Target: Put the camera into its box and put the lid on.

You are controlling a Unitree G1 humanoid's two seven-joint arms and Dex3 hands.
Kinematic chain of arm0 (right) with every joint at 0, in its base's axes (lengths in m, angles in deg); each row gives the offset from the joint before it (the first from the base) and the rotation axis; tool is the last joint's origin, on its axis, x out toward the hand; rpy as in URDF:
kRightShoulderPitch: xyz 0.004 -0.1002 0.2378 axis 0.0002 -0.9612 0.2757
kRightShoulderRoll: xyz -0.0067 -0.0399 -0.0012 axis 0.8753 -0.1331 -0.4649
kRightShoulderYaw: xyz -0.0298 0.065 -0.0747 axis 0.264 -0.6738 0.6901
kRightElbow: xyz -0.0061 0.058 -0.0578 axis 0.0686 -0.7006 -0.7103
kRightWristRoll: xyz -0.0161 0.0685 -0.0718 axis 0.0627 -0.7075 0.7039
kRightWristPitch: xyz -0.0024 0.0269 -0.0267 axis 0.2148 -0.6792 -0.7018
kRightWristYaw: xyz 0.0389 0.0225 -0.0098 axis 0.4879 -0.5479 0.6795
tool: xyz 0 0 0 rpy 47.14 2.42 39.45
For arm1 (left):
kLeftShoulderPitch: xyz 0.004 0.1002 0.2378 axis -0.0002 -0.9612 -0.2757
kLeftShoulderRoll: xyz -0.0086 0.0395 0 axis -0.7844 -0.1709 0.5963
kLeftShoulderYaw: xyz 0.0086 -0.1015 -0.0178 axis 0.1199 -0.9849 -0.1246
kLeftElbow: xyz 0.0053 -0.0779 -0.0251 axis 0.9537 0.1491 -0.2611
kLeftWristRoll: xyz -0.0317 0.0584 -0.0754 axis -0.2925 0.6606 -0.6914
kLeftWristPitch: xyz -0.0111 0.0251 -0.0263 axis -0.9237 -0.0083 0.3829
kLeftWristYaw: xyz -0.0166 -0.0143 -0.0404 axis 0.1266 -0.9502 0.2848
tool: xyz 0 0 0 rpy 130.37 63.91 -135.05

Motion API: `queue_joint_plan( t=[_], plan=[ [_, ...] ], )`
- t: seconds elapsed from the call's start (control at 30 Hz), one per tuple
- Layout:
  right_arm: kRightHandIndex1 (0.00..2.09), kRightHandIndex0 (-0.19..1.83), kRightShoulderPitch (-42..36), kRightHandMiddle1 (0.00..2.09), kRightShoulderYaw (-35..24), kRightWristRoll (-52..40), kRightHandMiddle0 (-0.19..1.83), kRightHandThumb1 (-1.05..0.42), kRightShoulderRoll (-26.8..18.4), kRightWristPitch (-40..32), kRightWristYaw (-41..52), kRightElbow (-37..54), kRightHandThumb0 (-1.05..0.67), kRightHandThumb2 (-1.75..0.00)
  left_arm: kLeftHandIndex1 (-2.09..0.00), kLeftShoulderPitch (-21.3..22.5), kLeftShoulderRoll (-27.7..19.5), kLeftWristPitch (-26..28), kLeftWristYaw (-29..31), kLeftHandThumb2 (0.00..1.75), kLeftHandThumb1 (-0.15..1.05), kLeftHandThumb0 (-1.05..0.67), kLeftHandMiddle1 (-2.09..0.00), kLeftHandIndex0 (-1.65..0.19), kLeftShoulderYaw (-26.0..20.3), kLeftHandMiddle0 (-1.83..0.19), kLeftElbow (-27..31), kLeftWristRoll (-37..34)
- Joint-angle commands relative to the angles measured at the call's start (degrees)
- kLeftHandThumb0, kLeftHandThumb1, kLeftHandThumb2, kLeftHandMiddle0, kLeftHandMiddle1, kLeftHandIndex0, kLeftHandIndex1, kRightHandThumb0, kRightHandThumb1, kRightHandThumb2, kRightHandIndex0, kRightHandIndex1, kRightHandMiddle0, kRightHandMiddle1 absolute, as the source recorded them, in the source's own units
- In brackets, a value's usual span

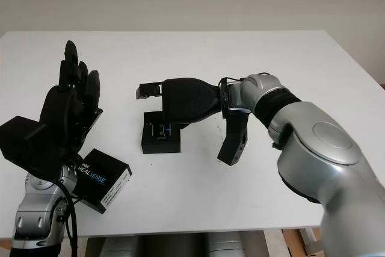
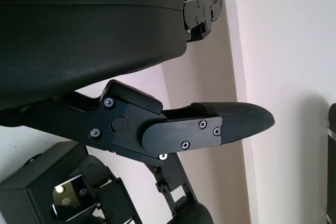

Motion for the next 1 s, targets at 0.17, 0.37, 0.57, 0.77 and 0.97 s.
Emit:
queue_joint_plan(
  t=[0.17,0.37,0.57,0.77,0.97],
  plan=[
    [0.77,0.09,0.06,0.92,1.65,0.32,0.27,-0.96,2.27,-1.95,-1.00,-1.95,-0.53,-0.06,0.00,-0.25,0.70,-0.94,-0.46,0.55,1.05,-0.79,0.00,0.19,0.14,0.19,0.57,-0.12],
    [0.71,0.13,0.71,1.00,1.72,-0.38,0.30,-0.97,3.35,-2.03,-1.23,-3.08,-0.53,-0.06,0.00,-0.38,0.53,-1.43,-0.41,0.55,1.05,-0.79,0.00,0.19,0.29,0.19,0.37,0.32],
    [0.73,0.15,0.98,1.04,1.88,-0.67,0.31,-0.96,3.59,-1.90,-1.59,-3.87,-0.54,-0.05,0.00,-0.23,0.96,-0.53,-0.56,0.55,1.05,-0.78,0.00,0.19,0.17,0.19,0.72,-0.30],
    [0.75,0.10,1.39,1.05,2.45,-0.38,0.28,-0.96,3.71,-1.36,-1.02,-4.01,-0.54,-0.05,0.00,-0.31,0.66,-1.46,-0.39,0.55,1.05,-0.78,0.00,0.19,0.43,0.19,0.38,0.24],
    [0.84,0.08,2.34,1.15,2.64,0.03,0.32,-0.96,3.64,-2.23,-2.00,-4.01,-0.54,-0.05,0.00,-0.09,0.99,-0.41,-0.67,0.55,1.05,-0.78,0.00,0.19,0.40,0.19,0.70,0.06]
  ],
)
